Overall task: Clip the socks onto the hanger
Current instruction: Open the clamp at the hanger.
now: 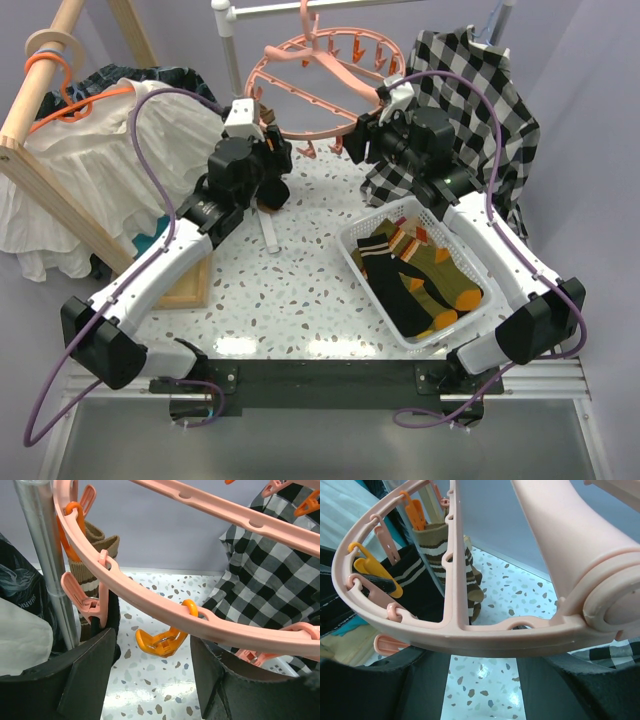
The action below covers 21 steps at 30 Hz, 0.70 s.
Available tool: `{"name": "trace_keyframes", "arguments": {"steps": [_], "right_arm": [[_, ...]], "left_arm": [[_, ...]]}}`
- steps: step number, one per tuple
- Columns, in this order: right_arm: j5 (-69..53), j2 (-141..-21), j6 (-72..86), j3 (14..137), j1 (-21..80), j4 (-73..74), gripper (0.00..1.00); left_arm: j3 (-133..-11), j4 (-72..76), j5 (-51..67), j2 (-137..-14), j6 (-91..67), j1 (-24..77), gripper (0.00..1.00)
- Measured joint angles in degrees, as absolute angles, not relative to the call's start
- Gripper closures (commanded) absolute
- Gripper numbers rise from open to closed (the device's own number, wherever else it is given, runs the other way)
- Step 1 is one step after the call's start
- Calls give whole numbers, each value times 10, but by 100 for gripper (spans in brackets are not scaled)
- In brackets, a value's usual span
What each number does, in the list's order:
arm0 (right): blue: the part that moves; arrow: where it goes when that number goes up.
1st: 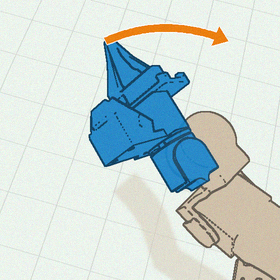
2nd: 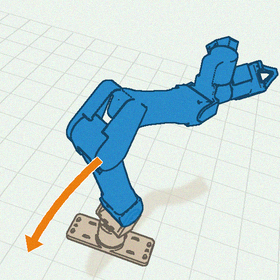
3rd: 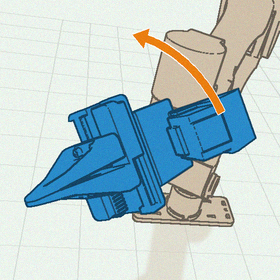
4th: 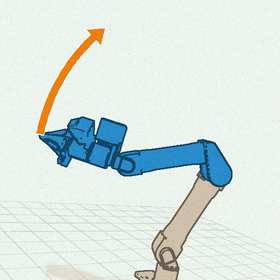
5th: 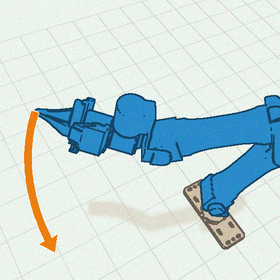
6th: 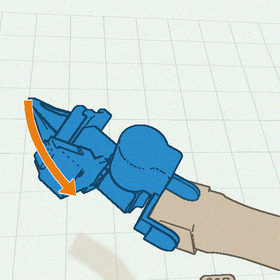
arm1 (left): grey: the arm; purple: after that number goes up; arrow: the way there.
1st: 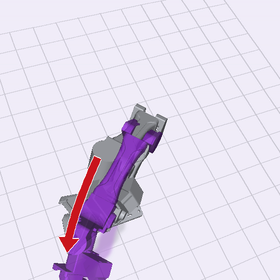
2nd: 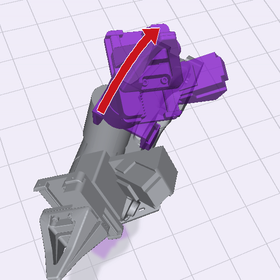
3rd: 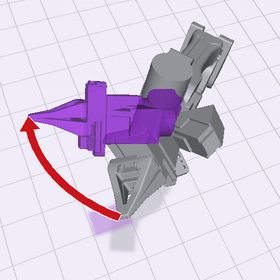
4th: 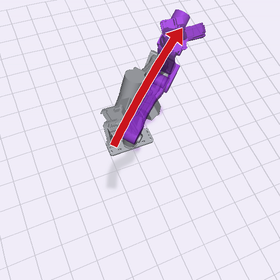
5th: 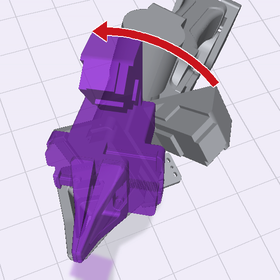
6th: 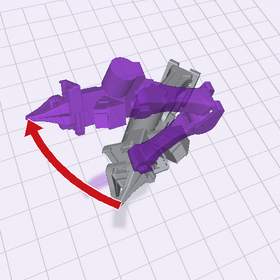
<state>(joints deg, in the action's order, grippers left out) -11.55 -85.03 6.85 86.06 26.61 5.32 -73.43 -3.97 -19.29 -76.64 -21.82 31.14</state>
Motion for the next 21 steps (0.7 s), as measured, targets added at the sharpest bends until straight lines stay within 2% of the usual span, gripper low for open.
{"name": "trace_keyframes", "arguments": {"steps": [9,14,21], "right_arm": [[-116,-850,69,859,266,50,45],[-116,-850,69,858,266,49,45],[-115,-850,69,849,266,42,45]], "left_arm": [[-752,-41,-226,-795,-199,322,43],[-768,-49,-234,-805,-192,324,57],[-799,-72,-239,-810,-183,326,70]]}}
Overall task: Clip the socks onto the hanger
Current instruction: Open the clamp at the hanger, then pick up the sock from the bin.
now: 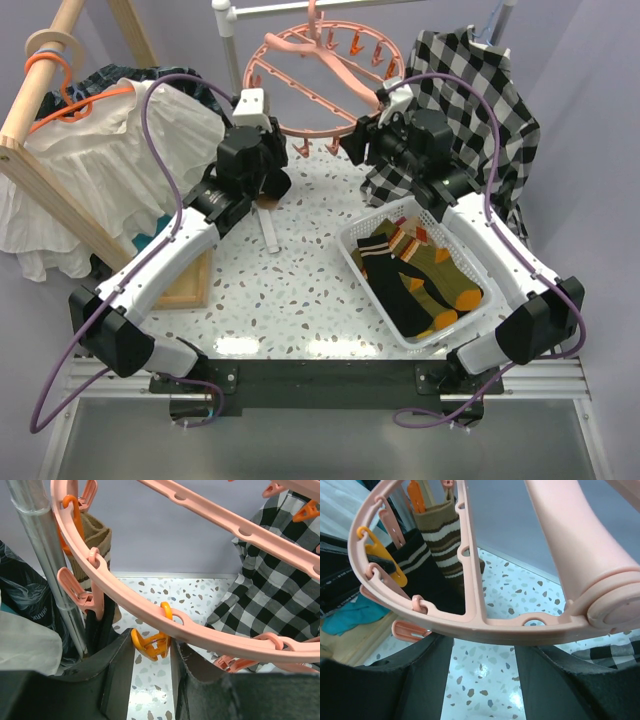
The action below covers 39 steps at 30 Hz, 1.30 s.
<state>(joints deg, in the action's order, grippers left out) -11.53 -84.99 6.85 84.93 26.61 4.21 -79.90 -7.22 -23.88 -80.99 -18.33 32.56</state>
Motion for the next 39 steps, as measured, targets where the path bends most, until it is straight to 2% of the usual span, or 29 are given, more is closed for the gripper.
{"name": "trace_keyframes", "arguments": {"steps": [6,8,9,17,28,33,39], "right_arm": [[-115,-850,68,837,266,42,45],[-115,-849,67,837,266,43,45],[-115,-849,65,836,266,42,45],[-98,-819,49,796,266,69,44],[-70,-731,60,625,266,147,44],[-70,-732,67,560,266,185,48],[-52,-779,83,555,266,193,49]], "left_arm": [[-813,-94,-236,-816,-183,327,85],[-817,-102,-232,-819,-184,327,97],[-820,-109,-229,-820,-184,327,100],[-838,-146,-205,-825,-187,327,100],[-851,-183,-178,-825,-194,327,100],[-858,-192,-173,-825,-195,327,100],[-861,-196,-170,-825,-195,327,100]]}}
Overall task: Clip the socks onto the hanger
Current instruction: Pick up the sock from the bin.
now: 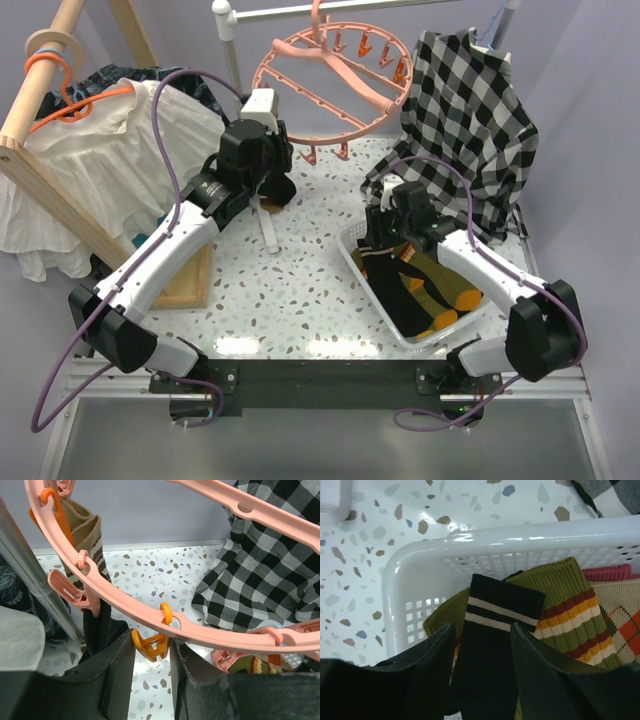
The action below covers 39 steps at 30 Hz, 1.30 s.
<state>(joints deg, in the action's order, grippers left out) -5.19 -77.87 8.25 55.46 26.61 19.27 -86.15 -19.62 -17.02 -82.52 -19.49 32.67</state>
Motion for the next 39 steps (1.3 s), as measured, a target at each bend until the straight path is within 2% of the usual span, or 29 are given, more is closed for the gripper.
{"name": "trace_keyframes", "arguments": {"steps": [11,18,19,22,29,39], "right_arm": [[-34,-894,110,541,266,168,55],[-22,-911,114,534,266,145,82],[-22,-911,114,532,266,142,90],[-22,-911,112,530,266,135,99],[-20,-881,102,527,266,143,99],[-61,-710,61,524,266,138,100]], "left_arm": [[-862,-205,-169,-825,-195,327,100],[-865,-208,-168,-825,-195,327,100],[-865,-208,-168,-825,-195,327,100],[-865,-208,-167,-825,-195,327,100],[-865,-208,-165,-825,-195,327,100],[-865,-208,-160,-825,-195,327,100]]}}
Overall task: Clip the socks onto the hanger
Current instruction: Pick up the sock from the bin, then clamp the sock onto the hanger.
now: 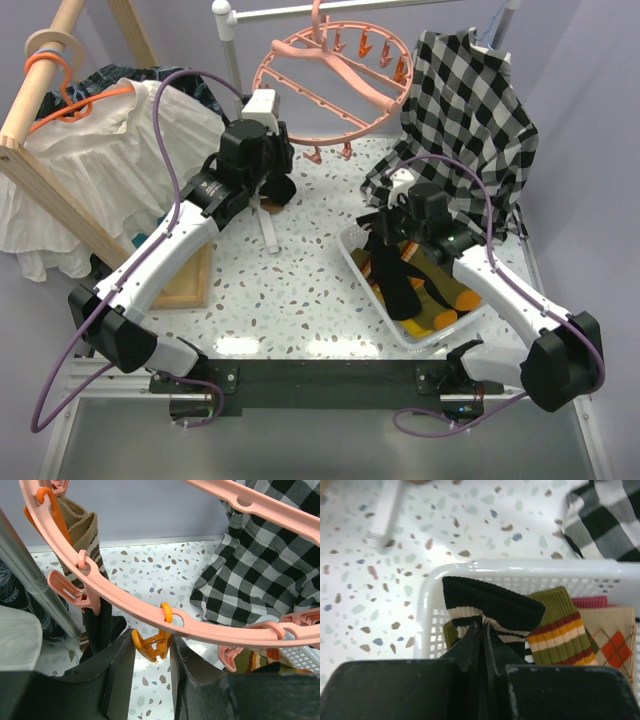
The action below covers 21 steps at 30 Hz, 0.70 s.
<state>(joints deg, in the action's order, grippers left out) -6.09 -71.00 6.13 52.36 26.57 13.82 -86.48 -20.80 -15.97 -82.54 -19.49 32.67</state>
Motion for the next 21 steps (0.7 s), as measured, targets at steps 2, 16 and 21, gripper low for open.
{"name": "trace_keyframes", "arguments": {"steps": [2,16,21], "right_arm": [[-81,-692,51,523,266,130,100],[-289,-641,37,605,269,-7,100],[-350,-672,61,664,310,-121,100]], "left_arm": [[-865,-208,-157,-825,-195,327,100],[-865,-207,-147,-825,-195,327,100],[-865,-207,-139,-825,-202,327,100]]}}
